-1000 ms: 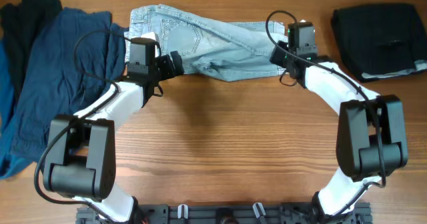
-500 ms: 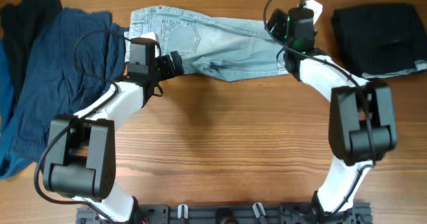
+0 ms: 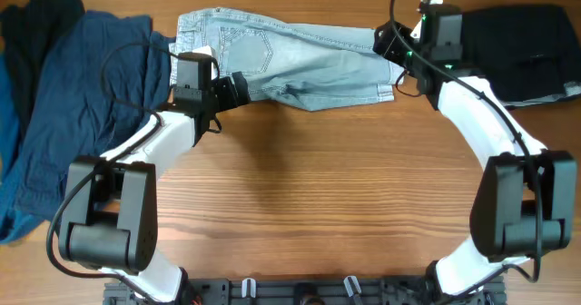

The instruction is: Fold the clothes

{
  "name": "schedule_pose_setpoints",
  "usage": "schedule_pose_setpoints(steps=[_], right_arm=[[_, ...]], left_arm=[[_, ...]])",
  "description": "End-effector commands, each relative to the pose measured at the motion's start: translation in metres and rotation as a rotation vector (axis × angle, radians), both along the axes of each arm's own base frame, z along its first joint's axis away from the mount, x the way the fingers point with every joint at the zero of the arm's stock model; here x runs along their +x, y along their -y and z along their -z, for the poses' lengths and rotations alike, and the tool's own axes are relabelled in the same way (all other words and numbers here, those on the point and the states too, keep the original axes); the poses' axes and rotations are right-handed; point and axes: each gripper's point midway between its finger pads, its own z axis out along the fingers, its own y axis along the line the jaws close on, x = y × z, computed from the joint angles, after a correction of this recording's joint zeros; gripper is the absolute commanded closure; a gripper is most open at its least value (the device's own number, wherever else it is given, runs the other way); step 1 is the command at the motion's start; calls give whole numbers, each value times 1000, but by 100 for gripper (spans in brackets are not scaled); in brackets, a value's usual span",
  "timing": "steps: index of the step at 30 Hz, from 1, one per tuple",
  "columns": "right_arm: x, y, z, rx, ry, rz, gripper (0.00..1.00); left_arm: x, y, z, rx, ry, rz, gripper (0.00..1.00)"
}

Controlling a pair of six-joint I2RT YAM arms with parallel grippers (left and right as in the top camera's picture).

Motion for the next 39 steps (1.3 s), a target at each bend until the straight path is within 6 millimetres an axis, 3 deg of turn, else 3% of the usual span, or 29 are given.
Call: schedule_pose_setpoints(steps=[1, 5, 8, 13, 15, 16, 17, 18, 19, 23, 28, 30, 31, 33, 36, 39], right_arm=[[1, 0, 36, 105, -98, 109, 25], [-1, 0, 76, 207, -195, 227, 26], [7, 3, 90, 246, -190, 288, 27], [31, 4, 95, 284, -93, 308, 28], [33, 4, 101, 295, -96, 322, 41], [33, 4, 106, 295, -100, 324, 53], [33, 4, 110, 290, -106, 322, 76], [33, 4, 110, 286, -101, 319, 89], [34, 5, 109, 283, -94, 318, 96], [61, -2, 70, 243, -1, 226, 96], [100, 1, -4, 246, 103, 246, 96], [108, 5, -7, 252, 142, 271, 96], [110, 6, 3, 260, 135, 283, 86], [114, 5, 36, 253, 100, 286, 4], [102, 4, 74, 226, -9, 284, 1], [95, 7, 69, 184, -39, 262, 0]], left_arm=[[2, 2, -2, 8, 10, 20, 0], [2, 2, -2, 9, 9, 20, 0], [0, 2, 0, 11, -5, 20, 0], [-4, 1, 3, 14, -24, 20, 0], [-4, 1, 3, 14, -23, 20, 0], [-4, 1, 3, 14, -22, 20, 0], [-4, 1, 3, 14, -23, 20, 0], [-4, 1, 3, 14, -23, 20, 0], [-3, 1, 3, 14, -22, 19, 0], [-4, 1, 3, 14, -23, 20, 0], [-4, 1, 3, 14, -23, 20, 0], [-4, 1, 3, 14, -23, 20, 1], [-4, 1, 3, 14, -23, 20, 0], [-4, 1, 3, 14, -23, 20, 0], [-5, 1, 4, 15, -30, 20, 0], [-5, 1, 4, 15, -32, 20, 0]])
